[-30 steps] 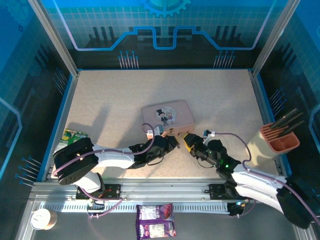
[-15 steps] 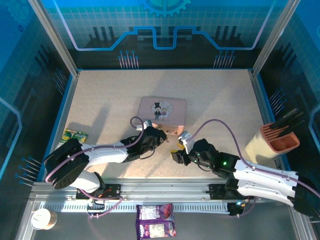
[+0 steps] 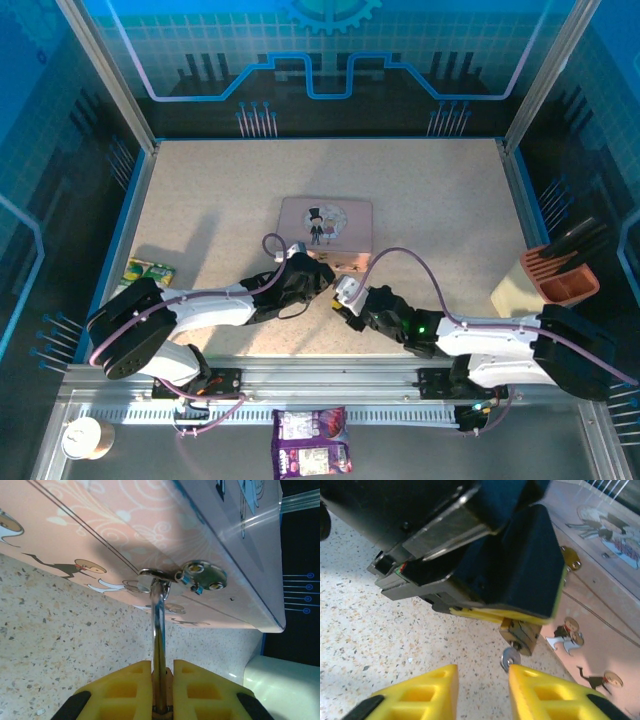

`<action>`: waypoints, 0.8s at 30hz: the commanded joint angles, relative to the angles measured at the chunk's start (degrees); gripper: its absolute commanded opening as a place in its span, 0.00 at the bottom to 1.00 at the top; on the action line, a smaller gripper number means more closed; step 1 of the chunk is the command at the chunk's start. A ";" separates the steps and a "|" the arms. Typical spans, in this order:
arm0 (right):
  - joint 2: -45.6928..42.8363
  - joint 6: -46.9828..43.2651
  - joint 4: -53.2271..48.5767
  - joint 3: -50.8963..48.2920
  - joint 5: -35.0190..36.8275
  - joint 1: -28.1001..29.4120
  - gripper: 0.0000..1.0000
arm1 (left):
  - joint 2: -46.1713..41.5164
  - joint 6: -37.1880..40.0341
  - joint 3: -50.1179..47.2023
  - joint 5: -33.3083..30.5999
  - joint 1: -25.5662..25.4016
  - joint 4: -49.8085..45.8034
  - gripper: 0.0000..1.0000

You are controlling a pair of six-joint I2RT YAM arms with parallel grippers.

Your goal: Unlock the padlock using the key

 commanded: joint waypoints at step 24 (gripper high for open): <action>7.82 -2.30 17.94 -3.29 12.09 1.07 0.26 | -1.82 -0.91 -0.18 1.15 -0.05 5.57 0.00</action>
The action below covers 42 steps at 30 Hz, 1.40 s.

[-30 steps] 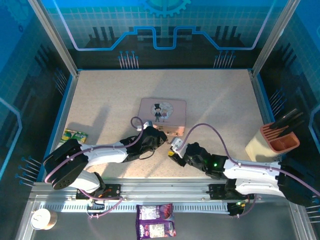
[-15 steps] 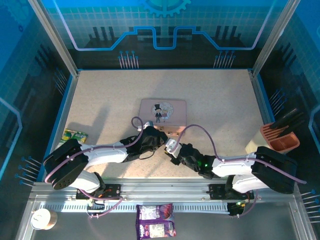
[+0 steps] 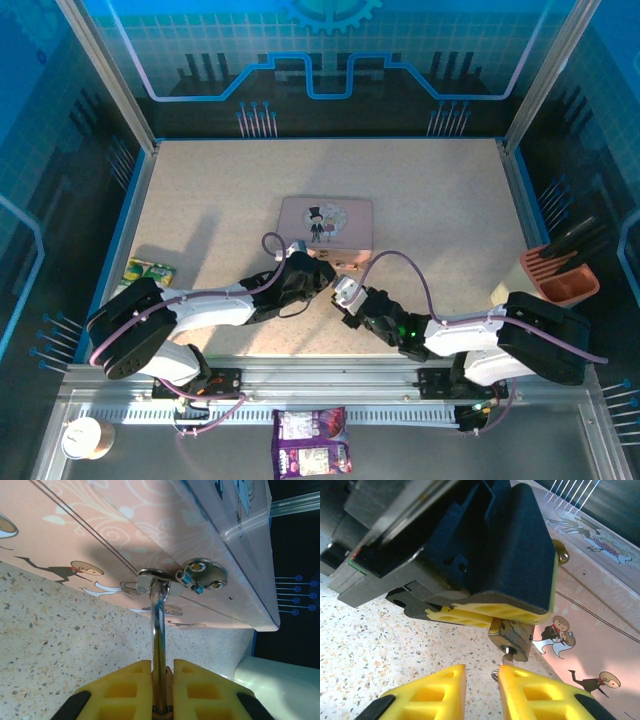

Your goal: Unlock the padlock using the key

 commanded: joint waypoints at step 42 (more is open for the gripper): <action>2.64 6.16 -0.01 3.23 5.33 -0.09 0.19 | -1.33 2.12 0.31 0.72 -1.42 6.22 0.00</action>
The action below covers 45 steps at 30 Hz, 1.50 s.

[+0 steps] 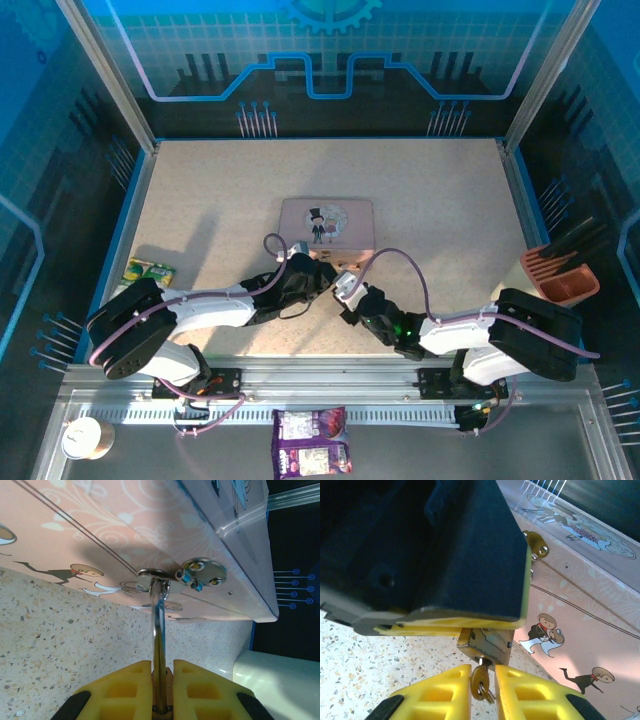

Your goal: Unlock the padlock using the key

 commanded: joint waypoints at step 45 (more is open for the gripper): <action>4.71 54.64 -0.52 -3.25 -22.24 -10.05 0.00 | -8.30 24.15 5.39 0.10 10.86 -24.93 0.70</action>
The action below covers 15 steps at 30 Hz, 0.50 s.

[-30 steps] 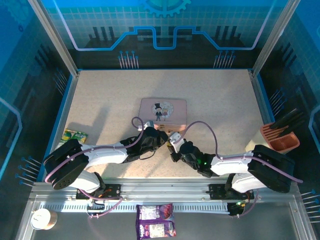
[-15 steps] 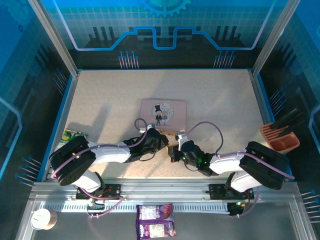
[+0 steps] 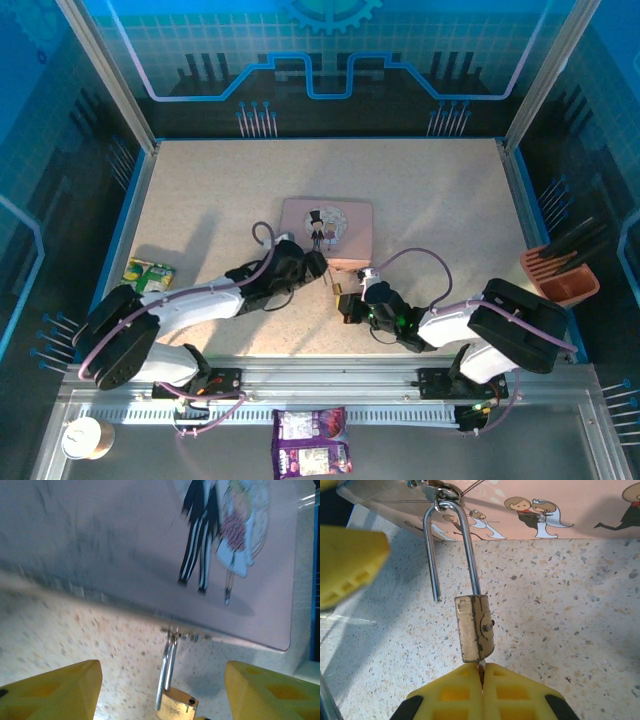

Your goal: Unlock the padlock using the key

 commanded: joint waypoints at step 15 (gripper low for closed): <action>1.12 -0.04 -6.61 1.86 -3.95 -7.96 0.00 | 7.11 30.18 13.72 3.00 16.86 -14.24 0.85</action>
